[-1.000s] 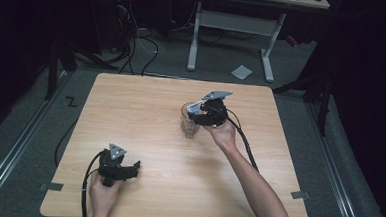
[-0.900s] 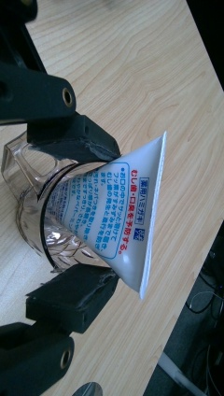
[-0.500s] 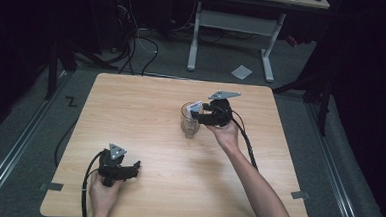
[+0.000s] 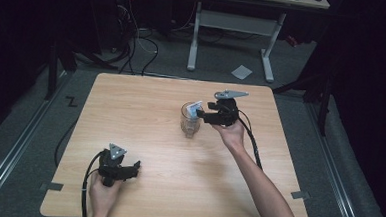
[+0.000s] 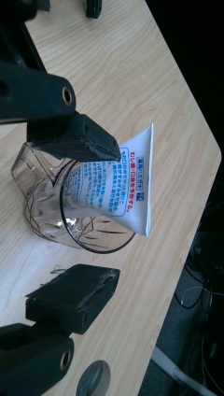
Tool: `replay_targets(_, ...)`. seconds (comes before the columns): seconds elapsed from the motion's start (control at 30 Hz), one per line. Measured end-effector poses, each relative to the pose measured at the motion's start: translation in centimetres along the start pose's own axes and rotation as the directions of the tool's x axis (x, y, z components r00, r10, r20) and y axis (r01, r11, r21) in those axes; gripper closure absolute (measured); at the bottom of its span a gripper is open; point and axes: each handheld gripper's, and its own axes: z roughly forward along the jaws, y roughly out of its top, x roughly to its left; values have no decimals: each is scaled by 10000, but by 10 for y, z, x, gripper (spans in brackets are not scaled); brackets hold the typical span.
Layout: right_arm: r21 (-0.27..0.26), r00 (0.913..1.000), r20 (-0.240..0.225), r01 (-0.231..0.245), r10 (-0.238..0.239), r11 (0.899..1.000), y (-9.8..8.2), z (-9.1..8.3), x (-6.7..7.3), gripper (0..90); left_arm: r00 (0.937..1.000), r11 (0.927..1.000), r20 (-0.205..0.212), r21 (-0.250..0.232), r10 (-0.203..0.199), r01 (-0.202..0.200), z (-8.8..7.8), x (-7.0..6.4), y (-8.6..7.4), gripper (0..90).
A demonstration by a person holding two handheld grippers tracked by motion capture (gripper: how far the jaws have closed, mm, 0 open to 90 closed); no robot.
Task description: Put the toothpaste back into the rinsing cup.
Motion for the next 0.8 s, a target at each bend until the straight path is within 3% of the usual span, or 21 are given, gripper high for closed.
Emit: replay_targets(0.8, -235, 9998, 94, 178, -176, 9996, 0, -22, -3, 372, 10000, 10000, -41, -3, -30, 30, 0, -1, 0, 143)
